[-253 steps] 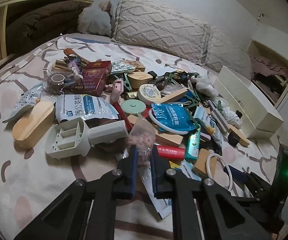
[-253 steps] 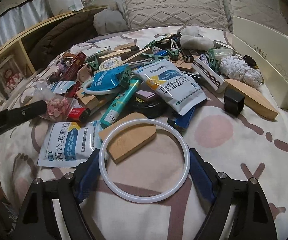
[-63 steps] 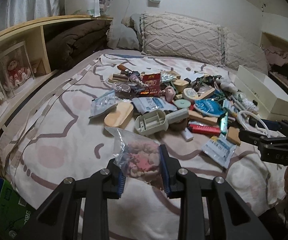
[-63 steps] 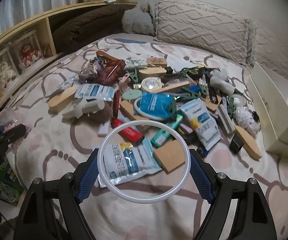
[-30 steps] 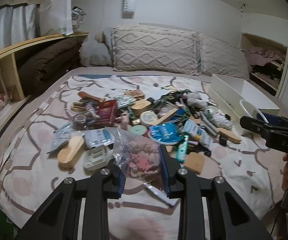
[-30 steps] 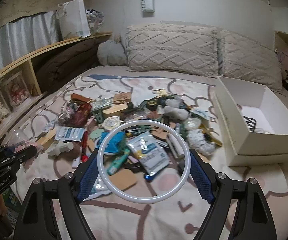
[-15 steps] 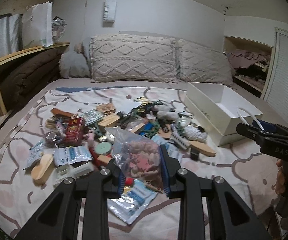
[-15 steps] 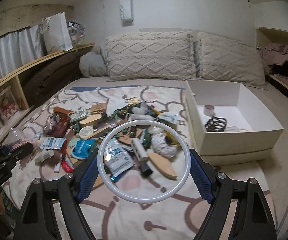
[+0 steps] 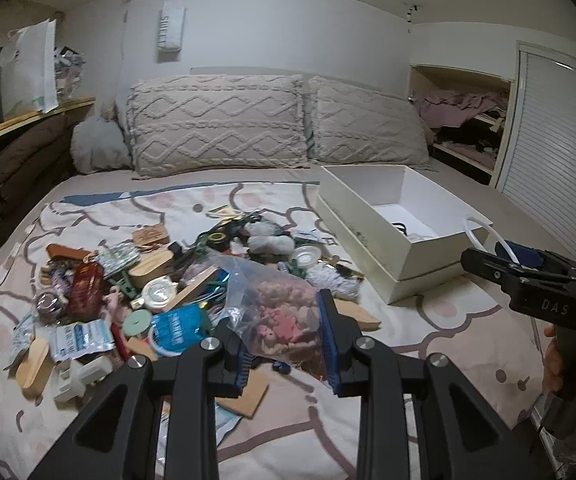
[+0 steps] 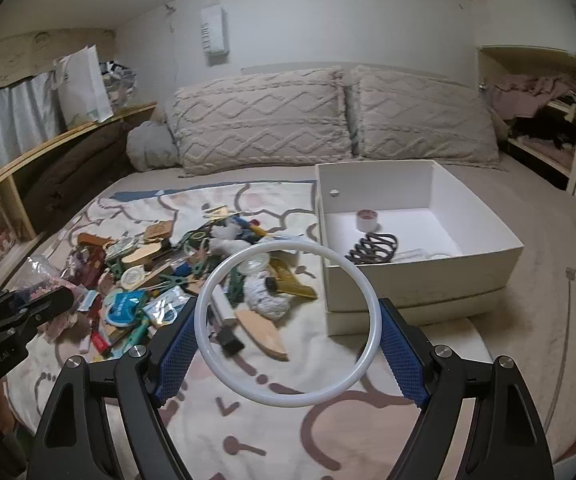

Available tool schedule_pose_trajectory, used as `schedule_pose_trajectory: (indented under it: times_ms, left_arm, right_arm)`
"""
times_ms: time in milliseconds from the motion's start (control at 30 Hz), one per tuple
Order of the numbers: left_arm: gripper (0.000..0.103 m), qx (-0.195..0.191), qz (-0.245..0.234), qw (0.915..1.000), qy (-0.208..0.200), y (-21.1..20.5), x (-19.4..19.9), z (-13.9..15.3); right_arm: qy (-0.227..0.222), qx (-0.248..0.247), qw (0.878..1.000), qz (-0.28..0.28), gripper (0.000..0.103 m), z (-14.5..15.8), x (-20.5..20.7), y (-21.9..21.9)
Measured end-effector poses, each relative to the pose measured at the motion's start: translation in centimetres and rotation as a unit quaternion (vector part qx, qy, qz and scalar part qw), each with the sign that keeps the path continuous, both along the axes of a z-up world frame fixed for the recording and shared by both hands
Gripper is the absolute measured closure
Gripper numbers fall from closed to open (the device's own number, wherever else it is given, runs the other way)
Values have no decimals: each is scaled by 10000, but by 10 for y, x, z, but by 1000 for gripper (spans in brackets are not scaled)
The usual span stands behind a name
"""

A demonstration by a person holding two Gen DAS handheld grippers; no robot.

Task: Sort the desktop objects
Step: 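Carry the candy bag and white ring toward the white box with both grippers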

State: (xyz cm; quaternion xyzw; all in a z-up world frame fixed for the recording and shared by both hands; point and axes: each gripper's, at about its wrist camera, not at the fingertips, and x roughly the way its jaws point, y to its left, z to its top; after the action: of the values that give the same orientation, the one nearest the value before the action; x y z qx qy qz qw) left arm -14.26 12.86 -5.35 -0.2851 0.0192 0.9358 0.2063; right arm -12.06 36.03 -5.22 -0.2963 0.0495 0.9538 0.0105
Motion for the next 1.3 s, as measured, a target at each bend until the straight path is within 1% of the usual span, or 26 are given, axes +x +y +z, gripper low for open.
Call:
schedule_pose_trajectory:
  times_ms: [267,667,833,1300]
  left_arm:
    - [74,-31,-240,9997,66,30,-11,2]
    - [74,-59,-660,9976,200,70,-34,11]
    - [74,-108,-845,9960,272,92,-45,16]
    - [74,-148,-1197,9915,490,156,-81,23]
  right_arm:
    - [46,-34,9998,-195,18,-1,1,23]
    - [240,-17,9988,-429,18,12,-6,58]
    - [284,-21,9984,-479,18,16,-15,73]
    - [367,224,9971,-624,18,28,-55,121]
